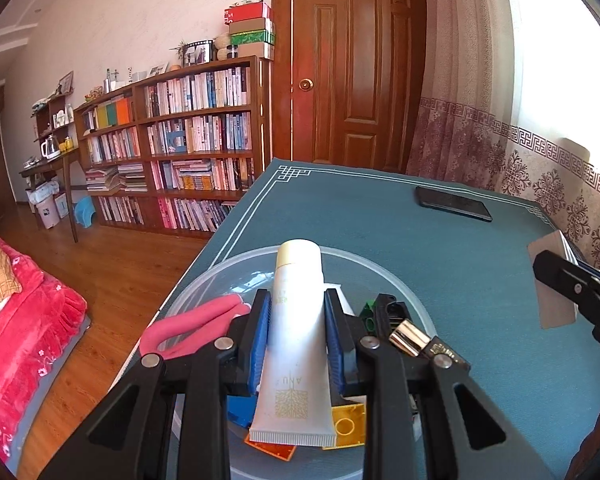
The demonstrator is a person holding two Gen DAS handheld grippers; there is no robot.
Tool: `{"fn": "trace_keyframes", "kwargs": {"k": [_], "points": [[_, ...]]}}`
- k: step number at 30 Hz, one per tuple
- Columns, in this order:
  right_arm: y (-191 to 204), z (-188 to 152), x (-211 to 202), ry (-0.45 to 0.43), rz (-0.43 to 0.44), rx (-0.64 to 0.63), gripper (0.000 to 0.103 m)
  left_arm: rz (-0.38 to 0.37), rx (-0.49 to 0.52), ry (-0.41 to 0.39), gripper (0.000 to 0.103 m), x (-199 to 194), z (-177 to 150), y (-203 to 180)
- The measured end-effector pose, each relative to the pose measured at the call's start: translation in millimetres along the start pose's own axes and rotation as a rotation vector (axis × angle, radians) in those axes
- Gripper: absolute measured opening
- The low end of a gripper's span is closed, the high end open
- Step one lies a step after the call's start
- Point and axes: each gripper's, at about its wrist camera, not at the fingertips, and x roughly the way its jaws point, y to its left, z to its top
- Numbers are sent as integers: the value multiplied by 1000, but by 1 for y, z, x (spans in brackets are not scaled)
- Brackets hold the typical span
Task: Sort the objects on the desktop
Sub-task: 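Lower into the bowl and open both tools to release the tube and block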
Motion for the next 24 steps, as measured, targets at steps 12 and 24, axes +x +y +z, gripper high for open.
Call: {"fn": "trace_keyframes", "kwargs": {"k": [12, 24], "points": [[47, 2, 29, 38, 98, -24, 34, 18, -25, 38, 30, 17, -3, 27], [55, 5, 45, 54, 126, -17, 34, 15, -28, 70, 30, 28, -6, 30]]}}
